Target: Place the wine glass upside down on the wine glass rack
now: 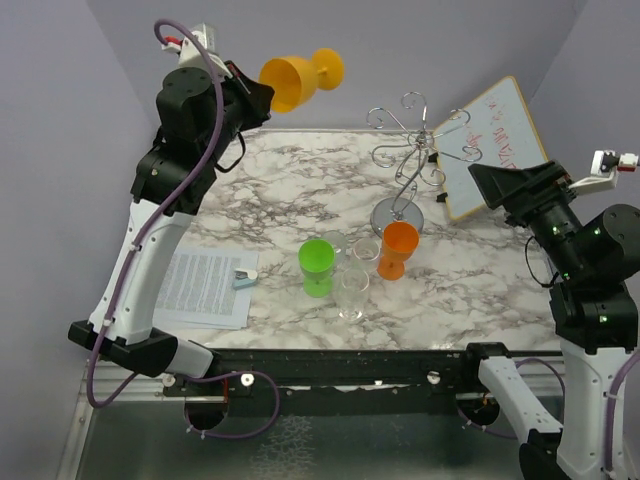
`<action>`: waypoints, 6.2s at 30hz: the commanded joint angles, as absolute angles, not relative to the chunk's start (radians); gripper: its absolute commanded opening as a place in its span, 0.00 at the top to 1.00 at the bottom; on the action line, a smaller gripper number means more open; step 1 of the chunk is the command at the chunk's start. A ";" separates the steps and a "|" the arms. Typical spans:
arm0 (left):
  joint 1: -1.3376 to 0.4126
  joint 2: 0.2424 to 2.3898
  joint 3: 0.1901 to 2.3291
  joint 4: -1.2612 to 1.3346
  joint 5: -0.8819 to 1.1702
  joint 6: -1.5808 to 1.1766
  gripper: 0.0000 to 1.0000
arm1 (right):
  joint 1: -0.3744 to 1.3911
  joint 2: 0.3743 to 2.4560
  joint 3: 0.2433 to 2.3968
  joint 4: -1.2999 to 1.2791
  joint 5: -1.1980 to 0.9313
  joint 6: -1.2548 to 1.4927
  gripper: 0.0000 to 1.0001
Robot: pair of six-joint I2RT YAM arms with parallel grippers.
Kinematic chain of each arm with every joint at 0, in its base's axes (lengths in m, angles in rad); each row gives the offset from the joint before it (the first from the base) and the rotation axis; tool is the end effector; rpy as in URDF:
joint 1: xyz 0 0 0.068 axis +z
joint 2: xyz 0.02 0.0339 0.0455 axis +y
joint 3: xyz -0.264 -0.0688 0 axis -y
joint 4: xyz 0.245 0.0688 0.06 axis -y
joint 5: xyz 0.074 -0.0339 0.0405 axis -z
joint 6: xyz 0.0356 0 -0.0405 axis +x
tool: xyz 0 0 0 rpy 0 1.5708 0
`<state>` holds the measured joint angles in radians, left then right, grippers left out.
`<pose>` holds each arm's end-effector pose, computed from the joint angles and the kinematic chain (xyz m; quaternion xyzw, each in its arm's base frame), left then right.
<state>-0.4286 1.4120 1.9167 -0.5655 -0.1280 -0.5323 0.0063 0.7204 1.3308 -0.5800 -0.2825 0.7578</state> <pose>0.2500 -0.1092 0.5385 -0.0814 0.7235 -0.2748 0.6280 0.0960 0.0105 0.4805 0.1590 0.6783 0.3559 0.6228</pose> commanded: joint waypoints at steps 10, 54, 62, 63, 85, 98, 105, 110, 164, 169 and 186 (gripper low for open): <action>-0.484 1.557 1.912 0.087 0.356 -0.985 1.00 | 0.006 0.950 1.342 0.039 -0.451 1.186 0.03; -0.738 1.784 1.901 0.464 0.345 -1.147 1.00 | 0.117 1.182 1.261 0.823 -0.219 1.419 0.51; -0.751 1.777 1.865 0.496 0.343 -1.140 1.00 | 0.132 1.191 1.255 0.838 -0.198 1.414 0.66; -0.752 1.775 1.860 0.500 0.343 -1.140 1.00 | 0.132 1.189 1.253 0.836 -0.197 1.414 0.68; -0.762 1.717 1.733 0.583 0.309 -1.103 1.00 | 0.144 1.169 1.257 0.755 -0.187 1.347 0.90; -0.762 1.697 1.696 0.597 0.275 -1.103 0.91 | 0.149 1.122 1.228 0.706 -0.204 1.286 0.99; -0.738 1.574 1.510 0.595 0.264 -1.024 0.49 | 0.148 1.084 1.267 0.539 -0.239 1.078 0.99; -0.648 1.433 1.332 0.573 0.269 -1.019 0.34 | 0.148 1.055 1.295 0.384 -0.296 0.893 0.99; -0.237 1.706 1.947 0.089 0.750 -1.232 1.00 | 0.615 1.723 1.782 0.291 -0.323 -0.227 0.99; -0.220 1.723 1.991 0.092 0.725 -1.209 1.00 | 0.615 1.696 1.753 0.303 -0.310 -0.157 0.58; -0.209 1.925 2.195 0.075 0.640 -1.175 1.00 | 0.615 1.264 1.362 0.296 -0.042 0.099 0.25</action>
